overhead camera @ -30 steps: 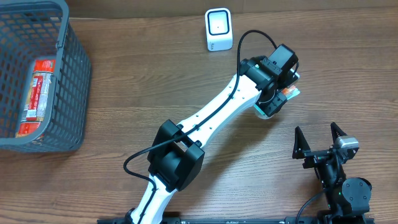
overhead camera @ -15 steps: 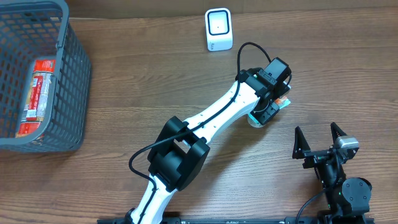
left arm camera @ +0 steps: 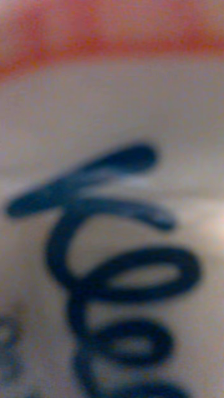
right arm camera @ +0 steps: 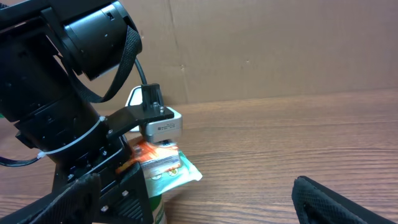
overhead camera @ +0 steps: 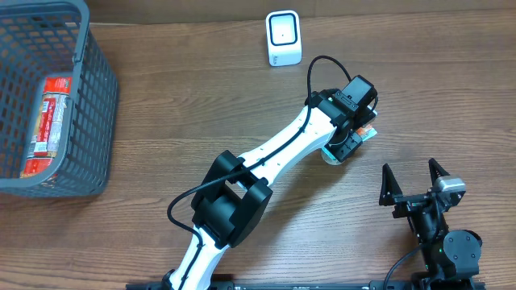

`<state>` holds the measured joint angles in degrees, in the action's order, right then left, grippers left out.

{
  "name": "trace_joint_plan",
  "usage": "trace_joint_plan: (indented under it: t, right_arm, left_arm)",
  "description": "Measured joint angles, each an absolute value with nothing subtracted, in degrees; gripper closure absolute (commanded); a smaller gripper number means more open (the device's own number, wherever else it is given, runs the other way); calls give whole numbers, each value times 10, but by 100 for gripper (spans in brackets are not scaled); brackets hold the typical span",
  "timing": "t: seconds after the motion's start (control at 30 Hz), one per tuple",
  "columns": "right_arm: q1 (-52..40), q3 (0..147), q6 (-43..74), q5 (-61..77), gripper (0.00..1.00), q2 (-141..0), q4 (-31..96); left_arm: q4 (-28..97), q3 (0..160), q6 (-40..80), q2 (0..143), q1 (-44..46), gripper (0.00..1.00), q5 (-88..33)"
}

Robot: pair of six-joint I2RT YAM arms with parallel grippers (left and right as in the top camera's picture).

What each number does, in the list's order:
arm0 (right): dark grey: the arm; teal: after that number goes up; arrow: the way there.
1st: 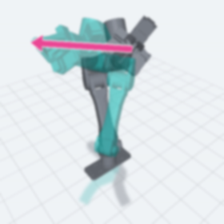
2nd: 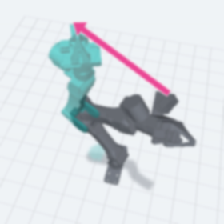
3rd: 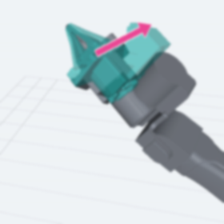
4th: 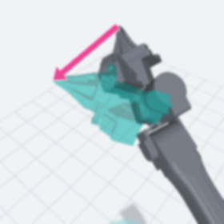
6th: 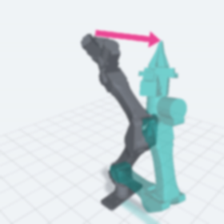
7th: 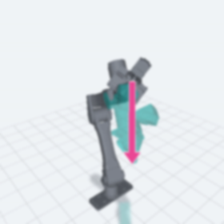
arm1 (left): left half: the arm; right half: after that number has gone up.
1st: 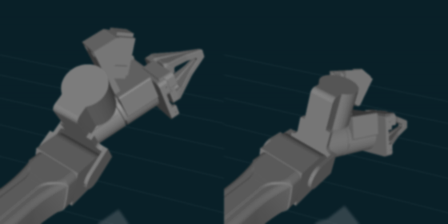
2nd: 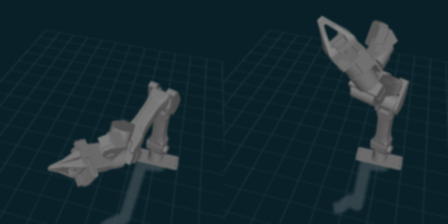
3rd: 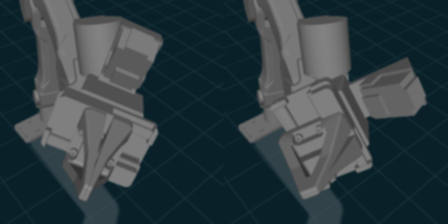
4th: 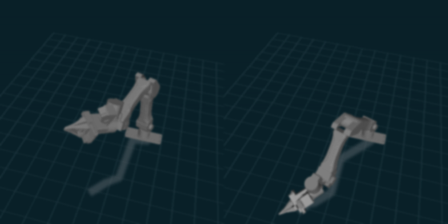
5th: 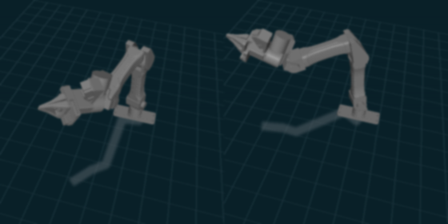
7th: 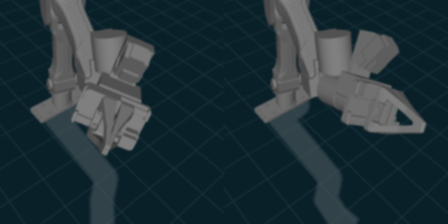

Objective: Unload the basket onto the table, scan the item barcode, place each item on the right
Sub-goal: 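Hold the tissue pack in front of the scanner window, then release the tissue pack onto the table right of centre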

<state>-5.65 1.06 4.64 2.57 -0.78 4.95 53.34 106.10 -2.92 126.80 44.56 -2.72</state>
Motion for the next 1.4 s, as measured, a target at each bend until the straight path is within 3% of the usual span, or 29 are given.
trace_joint_plan:
  t: [0.03, 0.07, 0.13, 0.23, 0.77, 1.4]
  right_arm:
    - [-57, 11, 46, 26, 0, -8, 50]
    - [-57, 11, 47, 25, 0, -8, 50]
    - [-57, 11, 46, 26, 0, -8, 50]
    - [-57, 11, 46, 26, 0, -8, 50]
    - [-57, 11, 47, 25, 0, -8, 50]
    - [-57, 11, 47, 25, 0, -8, 50]
  left_arm:
    - [532, 1061, -29, 1268, 446, 22, -27]
    - [531, 1061, -26, 1268, 446, 17, -27]
    - [533, 1059, -23, 1268, 446, 7, -27]
    - [538, 1059, -18, 1268, 446, 0, -27]
    - [577, 1090, -17, 1268, 446, 0, -27]
    - [729, 1362, -17, 1268, 413, 0, -23]
